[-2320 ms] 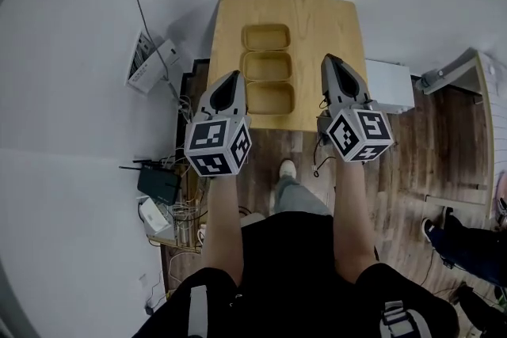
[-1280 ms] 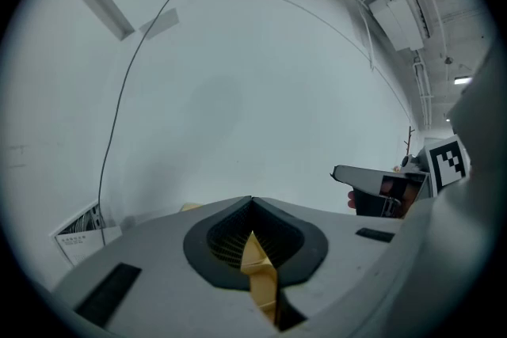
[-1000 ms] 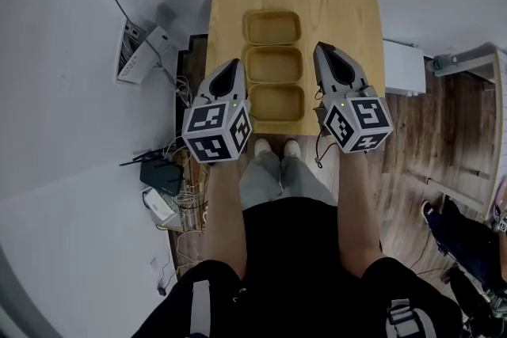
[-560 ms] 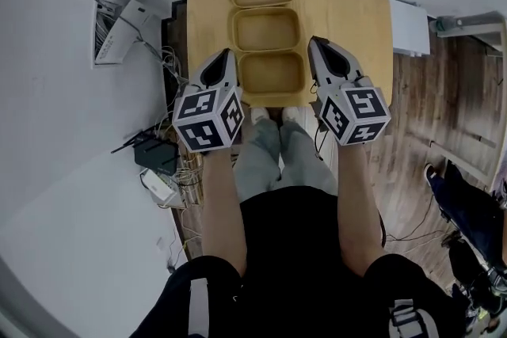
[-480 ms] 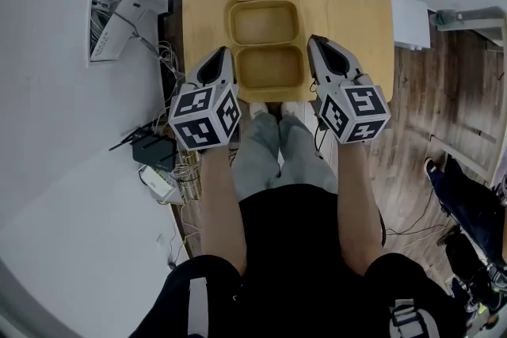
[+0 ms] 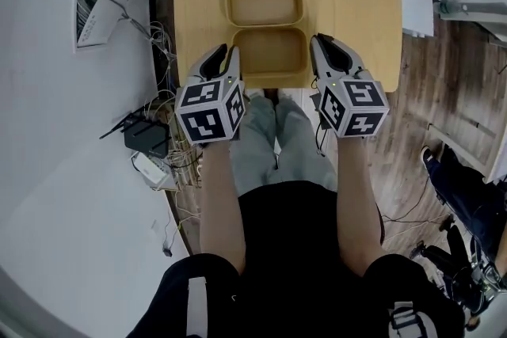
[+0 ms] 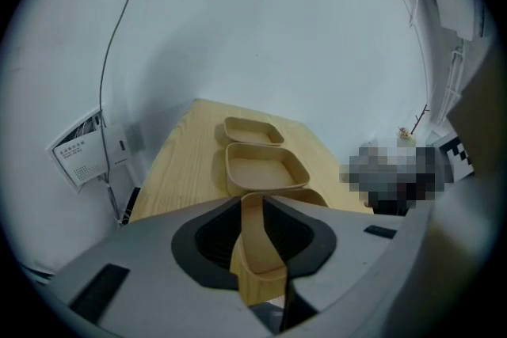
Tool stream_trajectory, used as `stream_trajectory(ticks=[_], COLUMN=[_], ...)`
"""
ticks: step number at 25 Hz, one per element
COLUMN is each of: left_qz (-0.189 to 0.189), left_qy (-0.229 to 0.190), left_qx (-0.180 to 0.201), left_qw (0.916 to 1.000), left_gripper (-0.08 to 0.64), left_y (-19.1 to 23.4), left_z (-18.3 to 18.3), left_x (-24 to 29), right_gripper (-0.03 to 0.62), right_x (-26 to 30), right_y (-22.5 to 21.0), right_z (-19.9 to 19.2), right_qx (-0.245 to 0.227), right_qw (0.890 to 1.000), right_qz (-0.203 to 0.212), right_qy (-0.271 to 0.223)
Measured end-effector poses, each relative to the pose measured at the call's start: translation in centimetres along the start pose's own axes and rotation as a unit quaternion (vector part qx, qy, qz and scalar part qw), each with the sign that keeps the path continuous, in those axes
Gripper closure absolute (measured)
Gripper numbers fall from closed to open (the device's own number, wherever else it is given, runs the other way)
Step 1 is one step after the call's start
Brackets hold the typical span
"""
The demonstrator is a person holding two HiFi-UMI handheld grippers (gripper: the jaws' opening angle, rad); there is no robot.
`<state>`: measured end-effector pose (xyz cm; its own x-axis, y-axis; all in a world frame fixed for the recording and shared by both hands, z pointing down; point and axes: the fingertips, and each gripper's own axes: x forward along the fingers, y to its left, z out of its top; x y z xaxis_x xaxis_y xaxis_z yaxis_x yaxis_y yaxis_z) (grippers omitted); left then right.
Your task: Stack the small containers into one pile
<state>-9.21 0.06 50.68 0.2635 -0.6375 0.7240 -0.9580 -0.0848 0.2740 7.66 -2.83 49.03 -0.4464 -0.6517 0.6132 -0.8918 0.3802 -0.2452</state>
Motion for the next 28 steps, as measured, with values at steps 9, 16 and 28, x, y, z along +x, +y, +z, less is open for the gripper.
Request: stream_trajectory(ticks=[9,16,28], left_qz=[0.012,0.012,0.008], left_qy=[0.041,0.079,0.102], left_qx=[-0.001,-0.006,-0.011], left_qw=[0.9991,0.9968,0.9947], left_gripper=[0.451,0.451,0.520], left_y=[0.8,1.2,1.3], left_z=[-2.6,-4.7,-5.7], left_x=[1.5,2.8,3.3], right_gripper=[0.489,0.489,0.541], right_x=[1.5,2.5,3.2], right_y=[-0.5,-0.7,-0.1], right_z=[-4.0,-6.4,-7.1], right_qx=[0.011,0.027,0.037], right_qw=[0.997,0.994,0.992], right_qz=[-0.006,-0.006,-0.012], right_qy=[0.071,0.105,0.122])
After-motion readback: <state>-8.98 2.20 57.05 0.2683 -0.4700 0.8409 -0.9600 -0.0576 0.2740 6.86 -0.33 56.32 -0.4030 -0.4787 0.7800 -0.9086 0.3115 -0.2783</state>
